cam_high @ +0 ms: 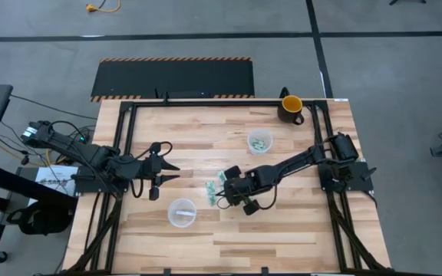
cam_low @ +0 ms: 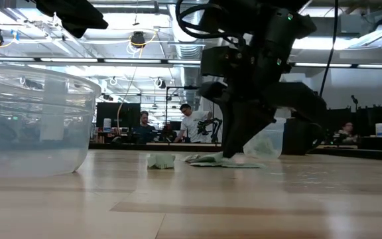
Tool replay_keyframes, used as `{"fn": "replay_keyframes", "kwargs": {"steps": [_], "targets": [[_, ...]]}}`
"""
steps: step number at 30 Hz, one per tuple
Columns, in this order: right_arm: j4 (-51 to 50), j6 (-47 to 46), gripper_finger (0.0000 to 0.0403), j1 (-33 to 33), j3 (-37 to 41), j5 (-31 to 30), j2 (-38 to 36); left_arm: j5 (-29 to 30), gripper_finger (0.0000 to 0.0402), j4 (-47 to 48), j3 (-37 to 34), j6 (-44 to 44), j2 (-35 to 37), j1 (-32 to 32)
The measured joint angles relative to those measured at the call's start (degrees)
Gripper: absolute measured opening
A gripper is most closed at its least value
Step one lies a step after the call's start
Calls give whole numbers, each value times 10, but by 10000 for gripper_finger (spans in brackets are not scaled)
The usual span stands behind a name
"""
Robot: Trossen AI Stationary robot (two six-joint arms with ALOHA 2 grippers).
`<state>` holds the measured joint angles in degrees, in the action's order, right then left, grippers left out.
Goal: Pick and place Stevia / Truvia into bins
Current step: Put the stevia packet into the top transparent container
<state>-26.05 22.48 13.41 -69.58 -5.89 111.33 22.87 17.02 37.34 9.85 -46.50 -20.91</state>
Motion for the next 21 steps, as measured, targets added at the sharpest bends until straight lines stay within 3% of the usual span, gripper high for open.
{"fn": "replay_keyframes", "kwargs": {"steps": [10, 21], "targets": [[-77, -3, 1, 1, -38, -26, 0, 0, 98, 0, 0, 0, 0, 0], [-289, -48, 0, 0, -136, -238, 0, 0, 98, 0, 0, -1, 0, 0]]}}
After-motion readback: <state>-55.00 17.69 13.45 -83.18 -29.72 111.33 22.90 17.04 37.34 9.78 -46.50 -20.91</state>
